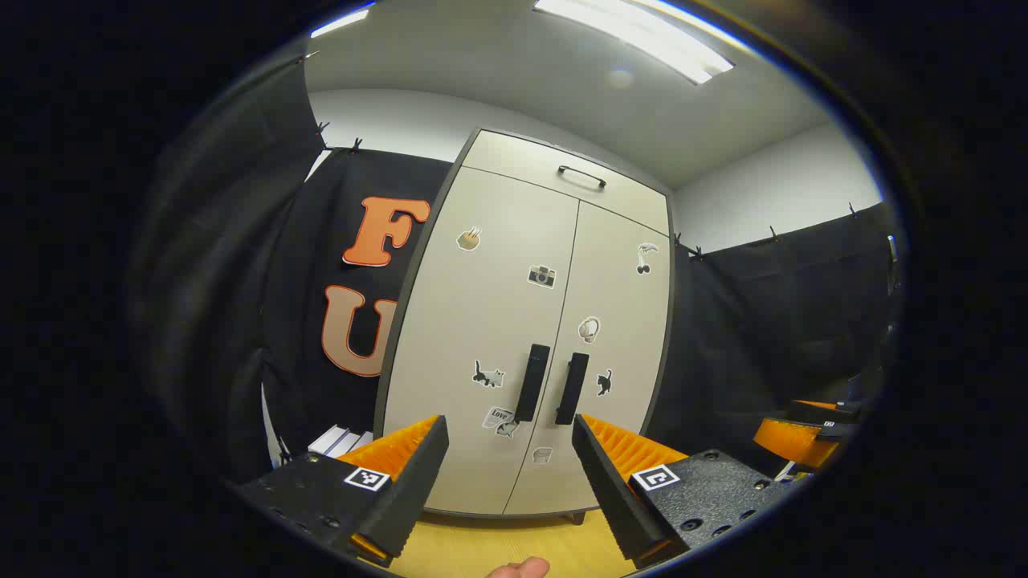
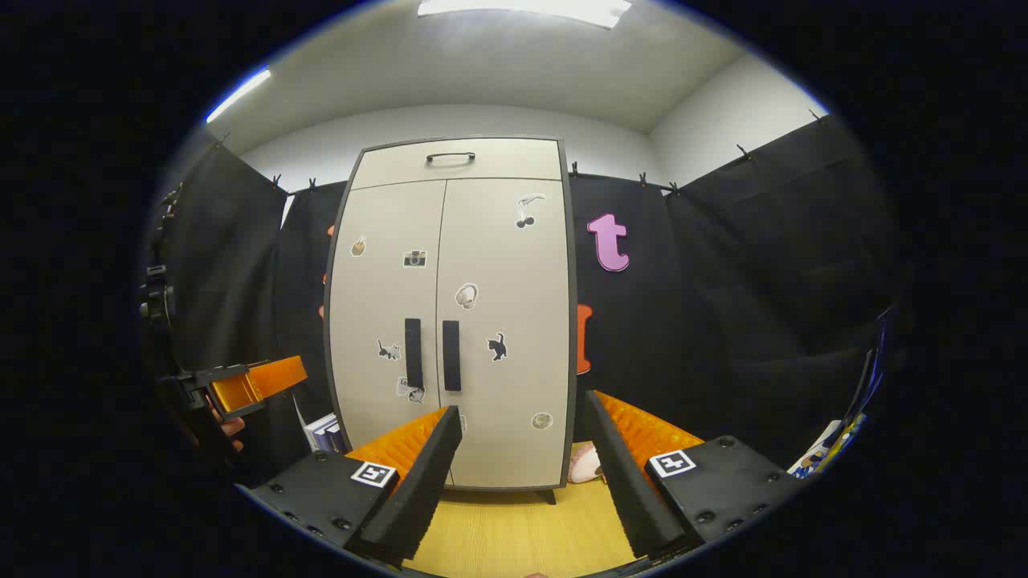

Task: Open the right door of the double-door shoe cabinet with the right hand, and open the left door with the left hand.

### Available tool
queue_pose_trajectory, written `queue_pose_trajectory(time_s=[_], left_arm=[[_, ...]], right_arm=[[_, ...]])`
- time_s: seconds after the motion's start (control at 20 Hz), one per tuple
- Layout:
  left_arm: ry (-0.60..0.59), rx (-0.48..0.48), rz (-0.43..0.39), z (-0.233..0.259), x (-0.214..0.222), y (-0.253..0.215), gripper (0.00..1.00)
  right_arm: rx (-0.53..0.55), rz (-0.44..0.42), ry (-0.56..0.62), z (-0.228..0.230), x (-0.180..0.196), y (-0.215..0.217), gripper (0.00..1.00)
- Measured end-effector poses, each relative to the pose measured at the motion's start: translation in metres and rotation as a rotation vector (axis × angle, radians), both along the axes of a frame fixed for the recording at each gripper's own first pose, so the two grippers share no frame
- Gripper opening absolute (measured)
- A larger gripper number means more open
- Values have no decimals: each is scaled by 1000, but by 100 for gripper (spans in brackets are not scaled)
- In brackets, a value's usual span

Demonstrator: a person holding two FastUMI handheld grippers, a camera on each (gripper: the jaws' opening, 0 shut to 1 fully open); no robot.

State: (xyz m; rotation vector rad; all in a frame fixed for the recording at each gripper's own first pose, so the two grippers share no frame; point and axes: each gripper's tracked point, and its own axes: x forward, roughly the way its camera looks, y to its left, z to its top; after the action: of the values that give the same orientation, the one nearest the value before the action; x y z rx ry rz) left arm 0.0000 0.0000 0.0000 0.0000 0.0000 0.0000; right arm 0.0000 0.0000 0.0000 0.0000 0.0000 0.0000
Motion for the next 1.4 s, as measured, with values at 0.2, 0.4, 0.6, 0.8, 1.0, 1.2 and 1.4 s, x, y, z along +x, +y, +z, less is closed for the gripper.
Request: queue_pose_trajectory(time_s=[0.2, 0.4, 0.6, 0.8, 1.0, 1.2, 1.4], left_arm=[[-1, 5, 3, 0, 1, 2, 94], [-3, 1, 4, 0, 1, 2, 94], [-9, 6, 9, 2, 3, 4, 94], [-11, 8, 12, 2, 4, 6, 94], [-2, 5, 9, -3, 7, 3, 94], [4, 4, -7, -5, 10, -3, 94], [4, 3, -7, -5, 11, -4, 94]], right_arm=[[2, -6, -3, 1, 1, -1, 91], [9, -4, -6, 2, 3, -1, 91], [10, -4, -8, 3, 5, -2, 92], [4, -22, -12, 4, 10, -9, 91], [11, -27, -7, 0, 12, -12, 92], [-2, -45, -8, 1, 16, -19, 99], [4, -35, -7, 3, 26, -16, 99]])
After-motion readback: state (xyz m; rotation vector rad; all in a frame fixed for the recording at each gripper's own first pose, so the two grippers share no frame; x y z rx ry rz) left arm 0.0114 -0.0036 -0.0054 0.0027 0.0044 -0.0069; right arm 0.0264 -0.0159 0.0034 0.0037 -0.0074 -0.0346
